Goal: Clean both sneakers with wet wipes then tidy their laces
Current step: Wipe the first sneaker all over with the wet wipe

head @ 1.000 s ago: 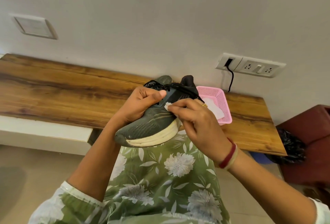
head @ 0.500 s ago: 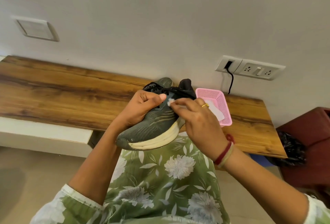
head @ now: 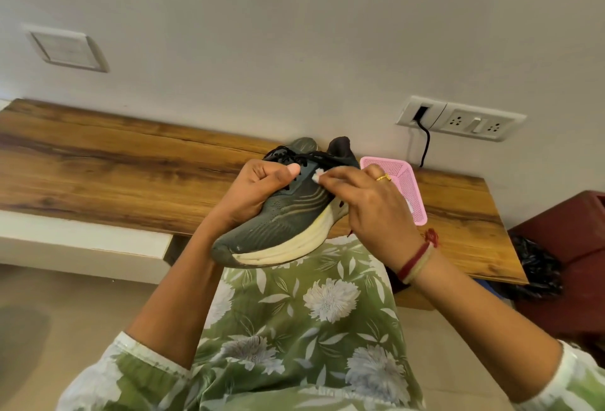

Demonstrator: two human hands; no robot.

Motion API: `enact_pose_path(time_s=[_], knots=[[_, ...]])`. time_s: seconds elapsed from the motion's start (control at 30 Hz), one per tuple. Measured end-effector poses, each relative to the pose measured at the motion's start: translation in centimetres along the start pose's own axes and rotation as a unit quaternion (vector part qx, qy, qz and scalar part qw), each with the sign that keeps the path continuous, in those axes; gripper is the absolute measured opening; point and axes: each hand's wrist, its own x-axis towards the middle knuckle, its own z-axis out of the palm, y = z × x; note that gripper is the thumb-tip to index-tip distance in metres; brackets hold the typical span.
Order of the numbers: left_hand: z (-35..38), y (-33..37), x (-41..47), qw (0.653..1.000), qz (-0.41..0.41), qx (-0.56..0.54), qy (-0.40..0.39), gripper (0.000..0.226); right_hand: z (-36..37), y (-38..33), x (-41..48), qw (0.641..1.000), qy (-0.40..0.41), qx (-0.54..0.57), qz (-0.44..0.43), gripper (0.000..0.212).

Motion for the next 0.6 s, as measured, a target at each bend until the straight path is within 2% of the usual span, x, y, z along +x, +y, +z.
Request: enact_pose_path(time_s=[0.1,0.17,0.2,0.3,0.37,0.5,0.6], knots=[[0.0,0.2,0.1,1.000,0.001,0.012,0.008,0.070,0.4,-0.8,-0.3,0.999,0.011,0.034,-0.006,0.050],[-0.2,0.5,0.0,1.000,-0.004,0.022,0.006,0.060,0.3,-1.9,-1.3,0.997,-0.011,0.066,-0.041,0.052],[-0.4,0.5,0.0,1.000,-0.009,0.017,0.000,0.062,0.2,-1.7,-1.4,0.997,-0.020,0.057,-0.045,0.052],[-0.1,0.3,0.0,1.000,-0.008,0.003,-0.005,0.064,0.3,0.1,-0.2,1.000,-0.011,-0.006,0.013,0.051],[-0.1,0.2,0.2,1.000,-0.014,0.010,-0.002,0.062,0.6,-0.1,-0.2,1.000,-0.008,0.007,0.027,0.053],[-0.5,0.5,0.0,1.000,-0.015,0.009,-0.006,0.053,0.1,-1.8,-1.3,0.997,-0.038,0.063,-0.027,0.055],[-0.1,0.3,0.0,1.000,-0.013,-0.006,-0.007,0.054,0.1,0.0,0.0,0.999,-0.023,0.028,0.031,0.055]])
